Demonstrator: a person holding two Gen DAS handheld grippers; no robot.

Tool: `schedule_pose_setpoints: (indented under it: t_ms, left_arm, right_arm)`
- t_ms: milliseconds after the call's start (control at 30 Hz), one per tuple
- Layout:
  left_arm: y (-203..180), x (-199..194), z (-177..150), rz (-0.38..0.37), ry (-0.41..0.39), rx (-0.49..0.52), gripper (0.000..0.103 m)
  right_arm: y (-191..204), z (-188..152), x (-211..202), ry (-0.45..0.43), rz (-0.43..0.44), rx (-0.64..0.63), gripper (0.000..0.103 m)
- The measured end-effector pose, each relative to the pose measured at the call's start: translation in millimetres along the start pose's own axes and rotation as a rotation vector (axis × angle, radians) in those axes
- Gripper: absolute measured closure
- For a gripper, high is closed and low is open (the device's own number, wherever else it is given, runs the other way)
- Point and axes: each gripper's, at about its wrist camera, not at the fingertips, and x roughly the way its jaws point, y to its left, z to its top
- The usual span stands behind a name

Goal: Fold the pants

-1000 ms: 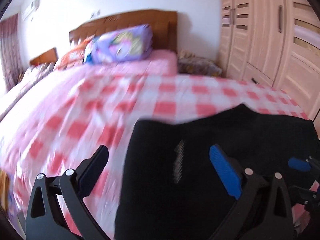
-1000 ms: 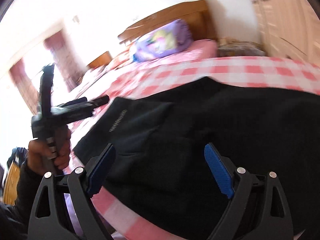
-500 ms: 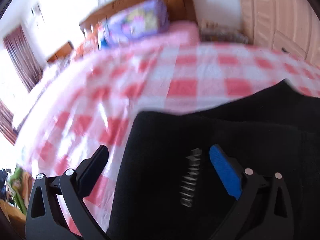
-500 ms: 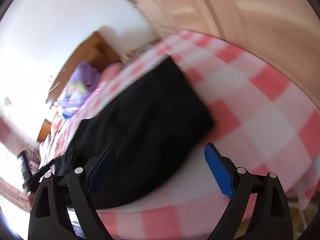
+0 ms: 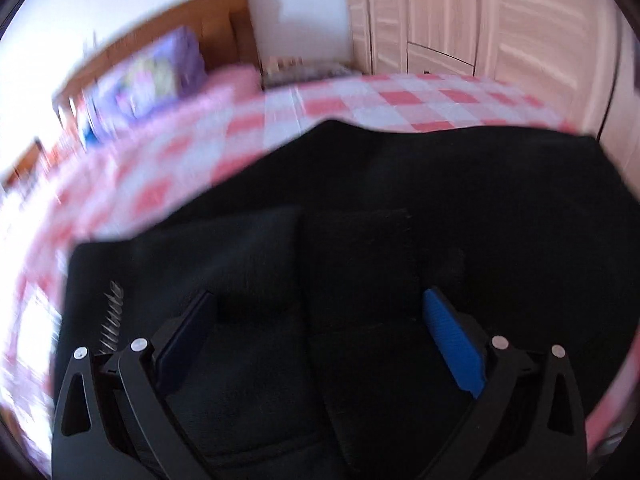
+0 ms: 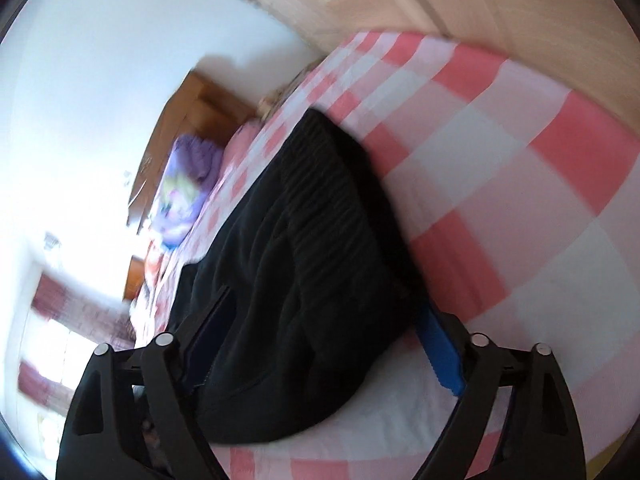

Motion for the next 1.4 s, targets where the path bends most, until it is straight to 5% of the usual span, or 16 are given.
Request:
schedule_pose_setpoints:
  t_ms: [333,367,400,467,633,800,900,933,967,1067,1267,1400]
  left_arm:
    - [-1.2,2.7,-1.8,-0.01,-0.015,-0.008,0.001]
    - [-1.1,2.9,-1.7,-0.012,-0.014,-0.01,0.001]
    - [-1.5,3.1,-1.9,-0.01,-0.015,-0.01,0.001]
    - [-1.0,2.7,-2.2,-0.006,-0.017,-0.008,0.001]
    - [-1.4,1.7,-2.5,-0.001,-0.017,-0.005,0.001]
    - [-2.1,-18.3,12.2,0.014,0.028,-0.078,0.002]
    - [-6.5,-44.9,31.0,-0.167,-0.011,-0.123,0.002]
    - [-7.9,-50.4,43.9,-0.357,0.014,-0.149,0.002]
    - [-8.0,-50.7,51.9,-0.463,0.038,-0.168,0.002]
    - [-8.1,-48.7,83.2,-0.695,0.116,-0.22,0.002]
    - [-35.3,-24.3,104.1,-0.872,0.341,-0.083,0.002]
    - [-61.7,-2.3,84.0,-0.66,0.43,0.051,0.002]
  right_arm:
    - [25.4,-8.1,18.1,-0.066,-0.108,-0.116,0.026]
    - [24.8,-9.1,19.3,-0.094,-0.105,-0.116,0.031]
    - [24.3,-10.2,20.8,-0.128,-0.134,-0.115,0.05]
    - [18.3,-12.9,17.6,-0.171,-0.142,-0.099,0.064]
    - [17.0,-16.5,2.6,-0.248,-0.059,-0.066,0.068]
    - [86.5,-20.9,-8.4,-0.334,-0.145,-0.354,0.069]
    - [149.9,-50.3,-0.7,-0.374,-0.227,-0.633,0.069]
    - [166.2,-63.7,3.5,-0.381,-0.248,-0.713,0.069]
    - [184.6,-82.0,10.6,-0.386,-0.274,-0.813,0.069]
    - [221.2,-137.6,38.0,-0.392,-0.352,-1.077,0.069]
    - [226.5,-213.9,85.8,-0.398,-0.503,-1.406,0.069]
    - [225.1,-229.0,92.5,-0.424,-0.579,-1.505,0.069]
